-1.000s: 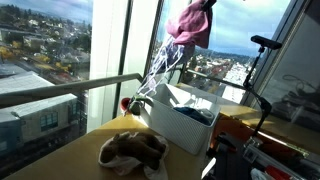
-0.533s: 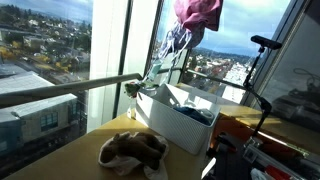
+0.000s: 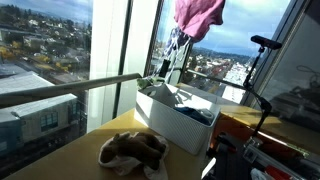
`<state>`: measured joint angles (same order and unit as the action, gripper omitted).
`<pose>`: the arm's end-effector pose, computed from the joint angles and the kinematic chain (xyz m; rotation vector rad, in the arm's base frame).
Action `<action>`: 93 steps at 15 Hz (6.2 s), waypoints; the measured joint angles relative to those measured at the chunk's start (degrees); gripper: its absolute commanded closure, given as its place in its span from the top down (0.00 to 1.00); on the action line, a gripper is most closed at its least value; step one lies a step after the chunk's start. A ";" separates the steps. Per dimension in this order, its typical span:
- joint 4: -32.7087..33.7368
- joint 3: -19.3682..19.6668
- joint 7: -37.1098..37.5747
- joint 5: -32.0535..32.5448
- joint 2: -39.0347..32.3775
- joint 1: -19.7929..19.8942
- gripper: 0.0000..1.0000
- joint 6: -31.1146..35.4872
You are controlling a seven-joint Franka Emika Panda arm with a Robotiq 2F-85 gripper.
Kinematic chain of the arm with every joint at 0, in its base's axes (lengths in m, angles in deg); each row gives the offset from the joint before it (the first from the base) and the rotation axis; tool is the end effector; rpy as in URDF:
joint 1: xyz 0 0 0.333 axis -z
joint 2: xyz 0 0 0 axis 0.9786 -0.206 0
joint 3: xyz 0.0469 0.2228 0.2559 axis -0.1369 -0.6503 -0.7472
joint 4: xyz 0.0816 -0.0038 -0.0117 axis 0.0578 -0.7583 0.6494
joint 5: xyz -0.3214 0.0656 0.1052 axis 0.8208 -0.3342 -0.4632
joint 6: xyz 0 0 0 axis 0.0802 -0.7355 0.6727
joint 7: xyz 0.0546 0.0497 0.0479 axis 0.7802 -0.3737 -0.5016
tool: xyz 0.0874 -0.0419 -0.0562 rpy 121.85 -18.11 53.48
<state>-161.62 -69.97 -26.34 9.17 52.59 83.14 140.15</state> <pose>0.4749 -0.1198 0.7733 2.3907 0.7257 0.9349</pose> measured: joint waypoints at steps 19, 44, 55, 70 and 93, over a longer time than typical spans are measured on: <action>2.16 0.12 -1.16 0.04 3.13 -0.03 0.00 -1.72; -32.37 -0.36 2.27 0.50 1.34 -2.56 0.47 7.24; -30.06 -6.97 8.84 0.13 2.92 -9.18 1.00 6.35; -26.92 -15.03 19.84 14.66 -29.30 -14.23 1.00 19.29; -12.18 -11.51 23.42 16.70 -53.65 -14.45 0.43 22.82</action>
<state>-173.80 -81.48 -2.92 25.87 -1.06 68.70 162.98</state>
